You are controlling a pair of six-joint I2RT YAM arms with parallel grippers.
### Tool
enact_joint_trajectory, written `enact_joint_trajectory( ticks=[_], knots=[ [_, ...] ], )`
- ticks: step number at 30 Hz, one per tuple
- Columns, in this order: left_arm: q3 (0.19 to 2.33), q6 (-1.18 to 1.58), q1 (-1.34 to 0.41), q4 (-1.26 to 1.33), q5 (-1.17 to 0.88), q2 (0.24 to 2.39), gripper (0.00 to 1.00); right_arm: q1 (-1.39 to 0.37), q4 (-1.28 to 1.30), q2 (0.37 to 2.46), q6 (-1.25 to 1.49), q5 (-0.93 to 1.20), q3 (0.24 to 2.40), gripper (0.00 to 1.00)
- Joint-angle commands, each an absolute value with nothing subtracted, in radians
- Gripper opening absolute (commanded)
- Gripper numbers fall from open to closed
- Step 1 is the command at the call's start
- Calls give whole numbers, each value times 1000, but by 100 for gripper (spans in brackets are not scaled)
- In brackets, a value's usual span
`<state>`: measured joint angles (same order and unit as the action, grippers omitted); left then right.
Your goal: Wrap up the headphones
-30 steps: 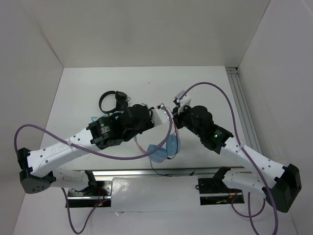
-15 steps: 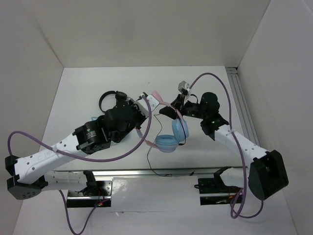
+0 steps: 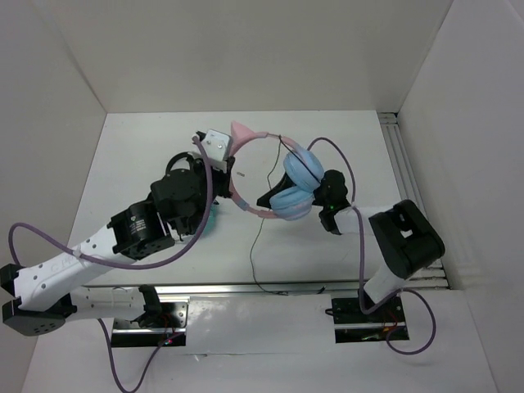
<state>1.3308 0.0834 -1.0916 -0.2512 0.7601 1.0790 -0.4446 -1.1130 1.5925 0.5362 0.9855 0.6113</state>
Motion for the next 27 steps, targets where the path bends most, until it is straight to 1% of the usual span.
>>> enact_joint_trajectory(
  ticks=[1,6,10,13,14,16,18,20,22,23,24,25,26,27],
  knots=[
    [1397,189,-1097,-58,900,1063,0,-459,-1385,1656,641,988,601,20],
    [1397,209,-1097,-37,1069,1072,0,-459,-1549,1813,725,979,583,20],
    [1407,184,-1097,29,1198,1092,0,-482,-1754,1930,810,956,563,20],
    [1416,160,-1097,63,1227,1118,0,-505,-1843,2011,856,919,563,11],
    [1416,131,-1097,77,1239,1132,0,-505,-1861,2028,868,919,563,4],
    [1425,118,-1097,77,1275,1155,0,-514,-1888,2056,888,891,563,0],
    [1449,118,-1077,65,1299,1169,0,-514,-1888,2056,888,862,563,0],
    [1463,152,-1039,17,1312,1187,0,-523,-1853,2010,871,835,508,0],
    [1499,241,-950,-112,1286,1218,0,-534,-1819,1917,848,798,448,0],
    [1511,274,-910,-158,1260,1239,0,-534,-1737,1876,806,798,431,0],
    [1523,354,-828,-208,1235,1252,0,-555,-1683,1832,776,781,417,0],
    [1532,377,-786,-271,1174,1261,0,-569,-1616,1733,744,749,408,0],
    [1542,394,-747,-284,1152,1279,0,-584,-1418,1679,654,729,408,0],
    [1542,405,-683,-284,1140,1290,0,-632,-1302,1627,605,701,425,0]
  ],
)
